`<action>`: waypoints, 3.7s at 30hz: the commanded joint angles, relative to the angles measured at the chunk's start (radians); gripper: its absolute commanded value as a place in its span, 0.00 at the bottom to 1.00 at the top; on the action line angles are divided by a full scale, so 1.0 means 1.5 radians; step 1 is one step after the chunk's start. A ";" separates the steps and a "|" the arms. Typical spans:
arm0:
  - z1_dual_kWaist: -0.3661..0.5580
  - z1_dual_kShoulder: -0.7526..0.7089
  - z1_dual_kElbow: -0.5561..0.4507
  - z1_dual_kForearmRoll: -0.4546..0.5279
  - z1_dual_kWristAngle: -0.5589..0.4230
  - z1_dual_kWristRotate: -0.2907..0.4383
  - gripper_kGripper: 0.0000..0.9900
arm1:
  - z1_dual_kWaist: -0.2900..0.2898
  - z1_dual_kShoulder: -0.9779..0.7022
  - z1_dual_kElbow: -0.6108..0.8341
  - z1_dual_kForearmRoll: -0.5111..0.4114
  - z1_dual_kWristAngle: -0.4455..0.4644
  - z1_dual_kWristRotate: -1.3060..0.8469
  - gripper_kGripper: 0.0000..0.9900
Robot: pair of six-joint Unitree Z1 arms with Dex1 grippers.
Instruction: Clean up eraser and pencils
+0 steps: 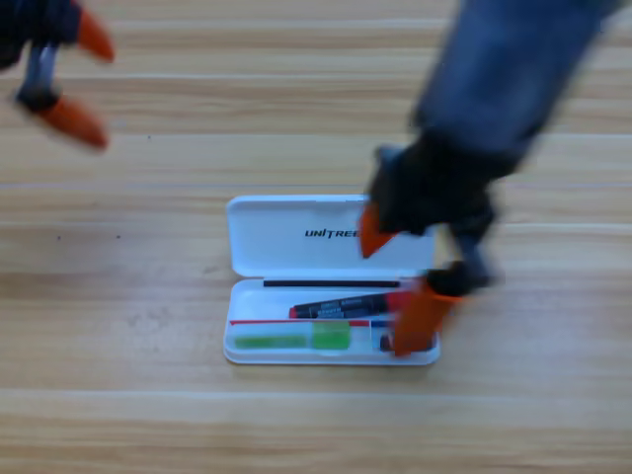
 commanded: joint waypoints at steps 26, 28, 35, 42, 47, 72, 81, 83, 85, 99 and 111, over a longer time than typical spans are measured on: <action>0.064 0.453 -0.424 0.173 -0.258 0.026 0.00 | -0.009 -0.424 0.470 -0.370 0.179 0.157 0.99; 0.064 0.456 -0.412 0.173 -0.273 0.023 0.00 | -0.009 -0.418 0.469 -0.372 0.182 0.159 0.99; 0.061 0.494 -0.361 0.173 -0.338 0.057 0.00 | -0.009 -0.412 0.469 -0.372 0.185 0.162 0.99; 0.053 0.530 -0.363 0.165 -0.358 0.058 0.00 | -0.009 -0.413 0.471 -0.373 0.186 0.164 0.99; 0.052 0.534 -0.363 0.165 -0.362 0.058 0.00 | -0.009 -0.412 0.471 -0.373 0.187 0.167 0.99; -0.016 0.472 -0.237 0.165 -0.369 0.080 0.00 | -0.009 -0.401 0.471 -0.374 0.187 0.174 0.99; -0.051 0.464 -0.199 0.139 -0.357 0.062 0.00 | -0.009 -0.390 0.464 -0.374 0.187 0.179 0.99; -0.059 0.462 -0.189 0.126 -0.354 0.055 0.00 | -0.009 -0.387 0.464 -0.374 0.187 0.179 0.99; -0.065 0.462 -0.185 0.121 -0.349 0.051 0.00 | -0.009 -0.385 0.464 -0.374 0.187 0.179 0.99; -0.084 0.418 -0.074 0.033 -0.314 0.030 0.00 | -0.009 -0.381 0.465 -0.374 0.187 0.180 0.99; -0.097 0.382 0.063 -0.086 -0.285 0.016 0.00 | -0.009 -0.375 0.465 -0.374 0.187 0.180 0.99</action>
